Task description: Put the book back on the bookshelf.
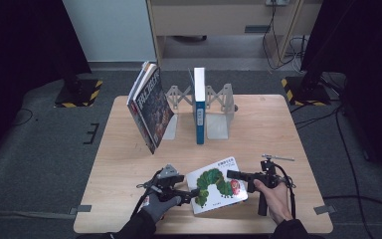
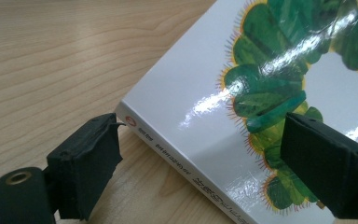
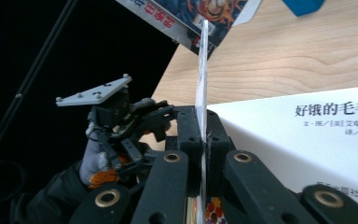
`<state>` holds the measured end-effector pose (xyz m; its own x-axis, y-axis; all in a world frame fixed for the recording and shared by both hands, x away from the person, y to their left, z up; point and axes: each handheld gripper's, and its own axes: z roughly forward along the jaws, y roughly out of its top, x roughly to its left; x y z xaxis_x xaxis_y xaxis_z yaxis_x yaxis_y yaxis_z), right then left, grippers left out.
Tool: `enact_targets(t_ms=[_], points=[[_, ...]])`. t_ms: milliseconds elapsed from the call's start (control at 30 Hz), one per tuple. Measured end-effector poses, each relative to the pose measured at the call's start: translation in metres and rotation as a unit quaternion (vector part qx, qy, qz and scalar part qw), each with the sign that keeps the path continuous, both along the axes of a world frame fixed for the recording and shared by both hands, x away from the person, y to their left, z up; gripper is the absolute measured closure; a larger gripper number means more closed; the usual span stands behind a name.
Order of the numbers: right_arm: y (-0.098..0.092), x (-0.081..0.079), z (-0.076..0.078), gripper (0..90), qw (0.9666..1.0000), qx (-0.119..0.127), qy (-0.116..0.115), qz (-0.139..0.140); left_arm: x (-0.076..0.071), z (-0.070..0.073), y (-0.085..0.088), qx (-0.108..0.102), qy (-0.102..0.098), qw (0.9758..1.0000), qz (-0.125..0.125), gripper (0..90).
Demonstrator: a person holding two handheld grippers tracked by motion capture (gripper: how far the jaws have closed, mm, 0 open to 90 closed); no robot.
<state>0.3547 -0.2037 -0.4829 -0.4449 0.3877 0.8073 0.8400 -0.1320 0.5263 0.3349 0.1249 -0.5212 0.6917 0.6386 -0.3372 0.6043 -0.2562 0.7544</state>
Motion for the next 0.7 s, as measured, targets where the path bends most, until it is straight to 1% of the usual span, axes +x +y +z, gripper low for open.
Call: enact_targets(t_ms=[67, 200, 233, 300, 367, 433, 533, 667, 700], points=[[0.000, 0.000, 0.001, 89.4, 1.0000, 0.000, -0.004, 0.002, 0.000, -0.002, -0.001, -0.003, 0.003, 1.0000, 0.000, 8.2], [-0.001, -0.001, 0.001, 89.4, 1.0000, -0.001, -0.008, 0.002, 0.002, -0.004, -0.001, -0.013, 0.012, 0.9998, 0.000, 7.9], [-0.001, 0.000, 0.001, 89.4, 1.0000, 0.000, -0.009, 0.002, 0.002, -0.005, -0.001, -0.018, 0.017, 0.9997, -0.002, 7.3], [-0.001, -0.001, 0.002, 89.4, 0.9999, 0.000, -0.012, 0.004, 0.002, -0.007, -0.002, -0.022, 0.020, 0.9995, -0.004, 5.6], [-0.002, -0.001, 0.003, 89.4, 0.9999, -0.001, -0.016, 0.005, 0.001, -0.008, -0.004, -0.020, 0.016, 0.9996, -0.014, 4.4], [-0.002, -0.001, 0.003, 89.4, 0.9998, -0.001, -0.021, 0.005, 0.001, -0.010, -0.007, -0.020, 0.019, 0.9994, -0.022, 1.8], [-0.003, -0.001, 0.002, 89.4, 0.9997, -0.003, -0.024, 0.005, 0.002, -0.013, -0.009, -0.031, 0.023, 0.9988, -0.031, 0.9], [-0.003, 0.000, 0.001, 89.3, 0.9998, -0.009, -0.019, 0.002, 0.006, -0.016, -0.011, -0.052, 0.048, 0.9968, -0.036, 2.8], [-0.004, 0.000, 0.000, 89.3, 0.9997, -0.009, -0.023, 0.001, 0.006, -0.016, -0.011, -0.054, 0.050, 0.9966, -0.036, 3.2]])
